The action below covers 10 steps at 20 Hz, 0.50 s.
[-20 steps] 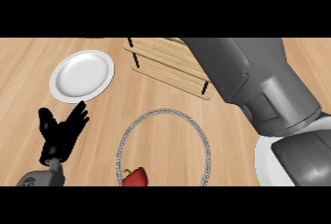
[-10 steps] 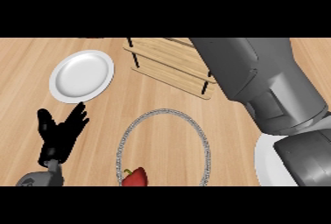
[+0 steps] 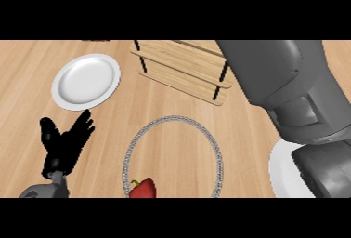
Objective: Pick the lemon from the placemat and place it in the tiered shelf
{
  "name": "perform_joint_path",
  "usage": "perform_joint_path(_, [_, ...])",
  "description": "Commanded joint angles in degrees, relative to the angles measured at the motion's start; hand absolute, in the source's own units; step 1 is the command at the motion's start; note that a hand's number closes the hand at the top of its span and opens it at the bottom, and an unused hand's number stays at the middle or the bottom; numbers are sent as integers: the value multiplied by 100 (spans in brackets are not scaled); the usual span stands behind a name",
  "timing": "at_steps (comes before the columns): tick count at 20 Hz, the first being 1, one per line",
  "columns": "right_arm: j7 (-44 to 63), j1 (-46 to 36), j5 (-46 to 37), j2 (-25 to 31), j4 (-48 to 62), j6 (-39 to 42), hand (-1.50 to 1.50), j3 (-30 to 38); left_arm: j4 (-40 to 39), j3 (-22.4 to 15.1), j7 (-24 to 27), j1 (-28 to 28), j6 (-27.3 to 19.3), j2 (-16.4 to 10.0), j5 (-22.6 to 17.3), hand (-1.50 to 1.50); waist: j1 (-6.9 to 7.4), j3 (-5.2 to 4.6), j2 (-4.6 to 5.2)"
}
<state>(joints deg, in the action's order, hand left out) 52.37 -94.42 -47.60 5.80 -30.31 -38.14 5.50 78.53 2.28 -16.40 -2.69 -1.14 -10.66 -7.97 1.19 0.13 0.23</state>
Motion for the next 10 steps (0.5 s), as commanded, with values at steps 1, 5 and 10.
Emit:
perform_joint_path(1, [157, 256, 53, -119, -510, -862, -150, 178, 103, -51, -142, 5, -182, 36, 142, 0, -97, -9, -41])
perform_joint_path(5, [491, 250, -429, 202, -538, -1223, -150, 182, 26, 76, 6, 221, 75, -83, -15, 0, -105, -17, -48])
perform_joint_path(10, [1359, 327, -1176, 614, -989, -1051, -150, 96, 9, 158, -182, 144, -93, -57, -8, 0, -301, -14, -127])
